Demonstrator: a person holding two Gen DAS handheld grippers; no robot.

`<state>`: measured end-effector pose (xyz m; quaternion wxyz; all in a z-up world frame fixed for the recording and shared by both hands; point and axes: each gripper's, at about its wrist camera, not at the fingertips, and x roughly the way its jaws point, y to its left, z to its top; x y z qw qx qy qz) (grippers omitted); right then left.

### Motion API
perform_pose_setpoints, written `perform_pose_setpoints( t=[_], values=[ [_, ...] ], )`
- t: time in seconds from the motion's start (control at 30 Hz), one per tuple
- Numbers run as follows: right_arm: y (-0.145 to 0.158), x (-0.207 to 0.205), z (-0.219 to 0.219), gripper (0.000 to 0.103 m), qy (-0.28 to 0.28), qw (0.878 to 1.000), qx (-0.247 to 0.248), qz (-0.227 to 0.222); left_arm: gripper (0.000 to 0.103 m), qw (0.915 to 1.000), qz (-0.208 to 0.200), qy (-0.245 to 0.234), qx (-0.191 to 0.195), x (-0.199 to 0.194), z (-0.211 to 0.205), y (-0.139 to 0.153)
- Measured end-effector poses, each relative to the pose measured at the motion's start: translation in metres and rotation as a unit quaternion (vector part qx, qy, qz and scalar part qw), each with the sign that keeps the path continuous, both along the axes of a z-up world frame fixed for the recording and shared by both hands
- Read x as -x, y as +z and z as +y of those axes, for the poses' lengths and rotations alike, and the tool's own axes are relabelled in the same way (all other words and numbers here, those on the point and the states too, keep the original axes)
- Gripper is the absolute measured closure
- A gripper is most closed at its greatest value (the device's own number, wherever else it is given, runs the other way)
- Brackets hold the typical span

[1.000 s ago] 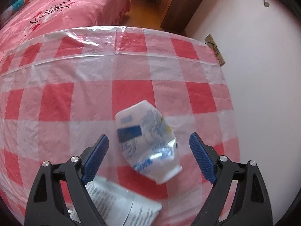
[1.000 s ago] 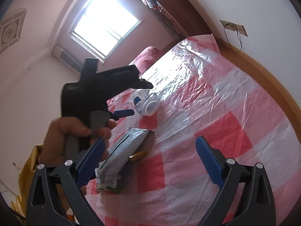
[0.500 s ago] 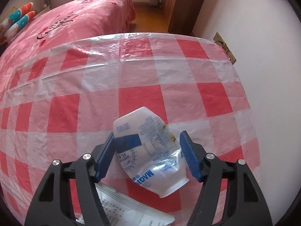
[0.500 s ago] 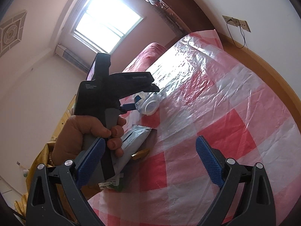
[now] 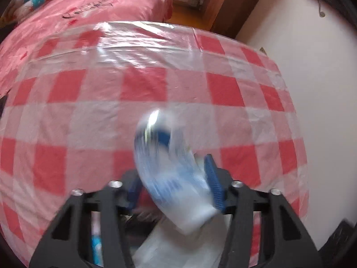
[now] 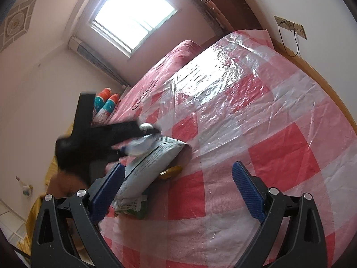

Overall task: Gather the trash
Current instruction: 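Reach the left gripper toward the small white bottle and close on it, then hold the white bottle in the left gripper while the right grasps the white paper packet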

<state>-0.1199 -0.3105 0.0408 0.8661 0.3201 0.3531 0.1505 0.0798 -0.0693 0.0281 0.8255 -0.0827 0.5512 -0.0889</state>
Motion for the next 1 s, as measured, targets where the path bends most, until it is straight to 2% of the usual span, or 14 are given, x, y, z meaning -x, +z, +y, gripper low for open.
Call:
perform_pose_setpoints(
  t=[0.07,0.3,0.47,0.53,0.6,0.67,0.77,0.87,1.0],
  values=[
    [0.000,-0.001,0.004,0.007,0.005,1.000,0.011,0.000,0.053,0.9997,0.001,0.001,0.025,0.014,0.011,0.000],
    [0.001,-0.004,0.032,0.007,0.051,0.998,0.049,0.002,0.058,0.9979,0.006,-0.011,0.064,0.052,0.025,-0.001],
    [-0.001,-0.007,0.054,0.007,0.086,0.994,0.060,0.013,0.058,0.9977,0.004,-0.018,0.065,0.059,0.033,0.000],
    [-0.002,-0.008,0.063,0.007,0.095,0.993,0.069,0.016,0.053,0.9987,-0.004,-0.025,0.045,0.058,0.032,0.003],
    [-0.003,-0.011,0.068,0.007,0.102,0.992,0.072,0.018,0.036,0.9989,-0.026,-0.037,0.012,0.059,0.032,0.010],
    [-0.004,-0.013,0.074,0.007,0.112,0.991,0.067,0.022,0.029,0.9980,-0.047,-0.040,-0.015,0.055,0.029,0.015],
    [-0.003,-0.015,0.082,0.007,0.108,0.990,0.088,0.021,0.026,0.9958,-0.062,-0.048,-0.046,0.041,0.023,0.015],
    [-0.004,-0.017,0.085,0.007,0.110,0.990,0.088,0.021,0.025,0.9939,-0.060,-0.054,-0.076,0.024,0.016,0.004],
    [-0.006,-0.017,0.088,0.007,0.112,0.990,0.084,0.021,0.027,0.9935,-0.055,-0.051,-0.085,0.015,0.016,-0.007]
  ],
)
